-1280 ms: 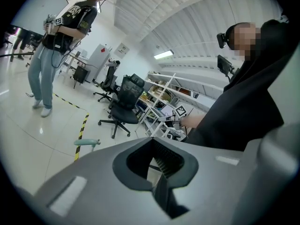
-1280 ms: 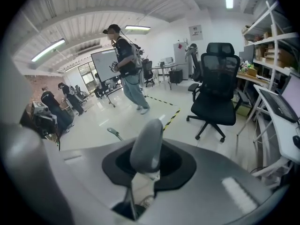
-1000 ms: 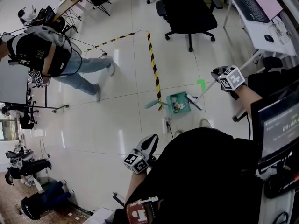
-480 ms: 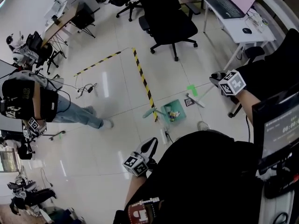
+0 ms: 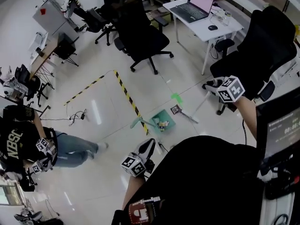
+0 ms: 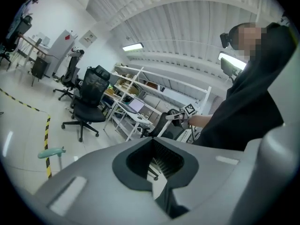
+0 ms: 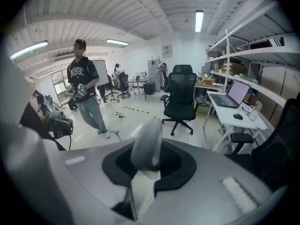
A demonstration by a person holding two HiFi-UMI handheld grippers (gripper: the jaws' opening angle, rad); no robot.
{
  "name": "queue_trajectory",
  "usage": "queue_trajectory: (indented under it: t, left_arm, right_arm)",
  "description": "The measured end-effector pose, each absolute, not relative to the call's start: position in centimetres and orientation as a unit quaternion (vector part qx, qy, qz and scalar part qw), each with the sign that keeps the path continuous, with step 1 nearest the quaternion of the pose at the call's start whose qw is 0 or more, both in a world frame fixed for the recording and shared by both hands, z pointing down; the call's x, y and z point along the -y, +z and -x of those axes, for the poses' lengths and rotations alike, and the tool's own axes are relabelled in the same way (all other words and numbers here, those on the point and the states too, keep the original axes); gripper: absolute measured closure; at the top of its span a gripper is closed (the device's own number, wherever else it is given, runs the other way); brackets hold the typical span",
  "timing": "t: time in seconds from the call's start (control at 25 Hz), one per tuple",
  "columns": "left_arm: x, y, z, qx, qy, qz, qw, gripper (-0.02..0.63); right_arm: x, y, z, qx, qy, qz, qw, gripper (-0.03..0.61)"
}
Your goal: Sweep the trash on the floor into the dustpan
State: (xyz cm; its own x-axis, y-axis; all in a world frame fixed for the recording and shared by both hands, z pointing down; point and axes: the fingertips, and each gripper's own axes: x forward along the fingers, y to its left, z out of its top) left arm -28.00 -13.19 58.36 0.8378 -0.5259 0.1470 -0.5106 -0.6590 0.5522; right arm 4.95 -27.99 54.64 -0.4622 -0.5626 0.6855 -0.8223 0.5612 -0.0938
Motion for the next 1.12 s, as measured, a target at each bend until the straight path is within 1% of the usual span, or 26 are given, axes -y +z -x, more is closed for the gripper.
queue_trajectory:
  t: [0.2, 0.4, 0.56, 0.68, 0.84, 1.12]
  left_arm:
    - [7.0, 57.4, 21.1, 0.280, 0.010, -0.918, 0.282, 0.612]
    - [-0.7, 58.1, 12.6, 0.317, -0.009, -0.909, 0.269, 0.612]
    - [-8.1, 58.4, 4.7, 0.324, -0.012, -0.903, 0.281, 0.612]
    - [-12.8, 57.8, 0.8, 0.322, -0.004, -0.902, 0.287, 0.612]
    - [-16.7, 56.9, -0.7, 0.337, 0.004, -0.898, 0.284, 0.612]
    - [-19.5, 56.7, 1.1, 0.377, -0.011, -0.885, 0.272, 0.612]
  right_arm:
    - [20.3, 53.7, -10.4, 0.845, 0.209, -0.402, 0.282, 0.523]
    - [10.6, 54.9, -17.5, 0.864, 0.208, -0.371, 0.269, 0.522]
    - [3.8, 56.9, -22.7, 0.871, 0.210, -0.343, 0.281, 0.522]
    - [0.0, 57.4, -25.6, 0.873, 0.213, -0.327, 0.293, 0.522]
    - [-3.0, 57.1, -27.5, 0.879, 0.209, -0.314, 0.293, 0.522]
    - [-7.1, 58.0, -27.8, 0.885, 0.201, -0.291, 0.304, 0.522]
